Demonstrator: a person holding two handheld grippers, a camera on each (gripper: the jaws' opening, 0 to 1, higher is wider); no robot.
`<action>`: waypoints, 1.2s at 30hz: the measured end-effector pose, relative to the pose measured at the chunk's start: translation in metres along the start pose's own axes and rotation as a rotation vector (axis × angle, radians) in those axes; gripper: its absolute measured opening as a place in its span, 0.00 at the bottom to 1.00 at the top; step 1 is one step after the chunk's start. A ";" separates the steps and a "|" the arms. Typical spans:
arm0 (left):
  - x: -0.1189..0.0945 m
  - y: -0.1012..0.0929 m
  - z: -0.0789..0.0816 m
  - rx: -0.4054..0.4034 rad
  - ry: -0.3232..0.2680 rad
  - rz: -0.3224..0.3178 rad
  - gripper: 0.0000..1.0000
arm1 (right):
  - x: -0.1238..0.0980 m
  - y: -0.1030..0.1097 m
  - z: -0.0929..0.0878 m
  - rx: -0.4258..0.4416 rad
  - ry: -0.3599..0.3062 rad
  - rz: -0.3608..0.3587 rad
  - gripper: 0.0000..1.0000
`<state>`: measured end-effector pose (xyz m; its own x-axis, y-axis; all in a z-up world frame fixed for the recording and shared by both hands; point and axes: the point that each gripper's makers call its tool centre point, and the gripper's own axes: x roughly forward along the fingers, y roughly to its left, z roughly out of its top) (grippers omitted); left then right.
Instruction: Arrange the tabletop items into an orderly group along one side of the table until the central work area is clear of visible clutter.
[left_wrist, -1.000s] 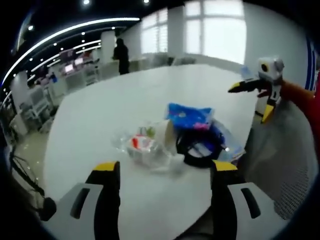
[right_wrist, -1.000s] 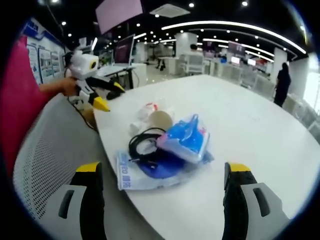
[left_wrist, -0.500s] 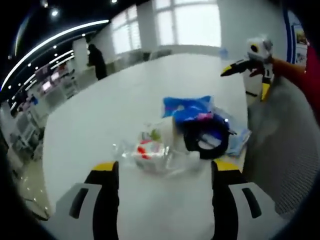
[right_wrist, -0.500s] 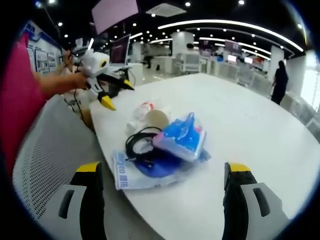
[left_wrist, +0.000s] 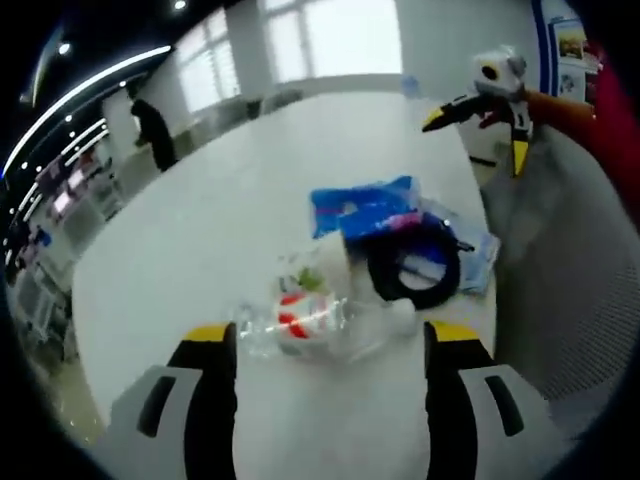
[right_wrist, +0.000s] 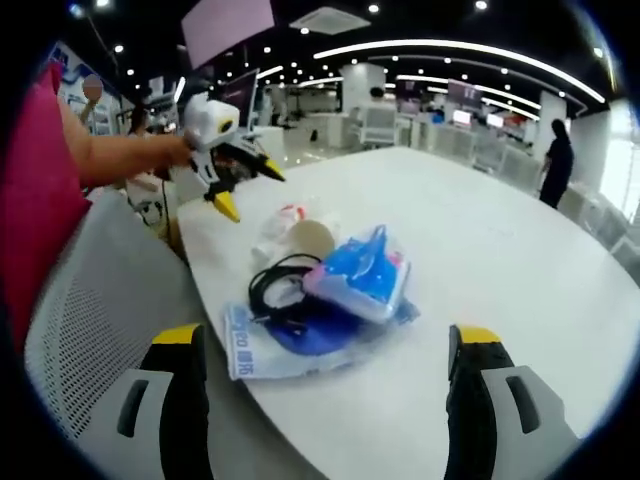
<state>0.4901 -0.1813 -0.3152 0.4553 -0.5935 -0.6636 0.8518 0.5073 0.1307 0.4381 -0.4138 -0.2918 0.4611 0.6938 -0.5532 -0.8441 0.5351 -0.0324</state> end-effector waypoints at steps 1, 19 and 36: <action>0.001 0.001 0.001 0.011 0.004 -0.010 0.74 | 0.000 -0.001 0.000 0.002 -0.002 -0.002 1.00; 0.024 0.009 0.002 0.193 0.116 -0.168 0.75 | -0.001 -0.002 0.002 0.019 -0.012 -0.007 1.00; 0.043 0.005 -0.007 0.320 0.194 -0.286 0.74 | -0.003 -0.006 0.002 0.025 -0.020 -0.031 1.00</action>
<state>0.5121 -0.1997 -0.3479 0.1595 -0.5386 -0.8273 0.9870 0.1038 0.1227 0.4429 -0.4177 -0.2882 0.4922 0.6860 -0.5359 -0.8225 0.5681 -0.0283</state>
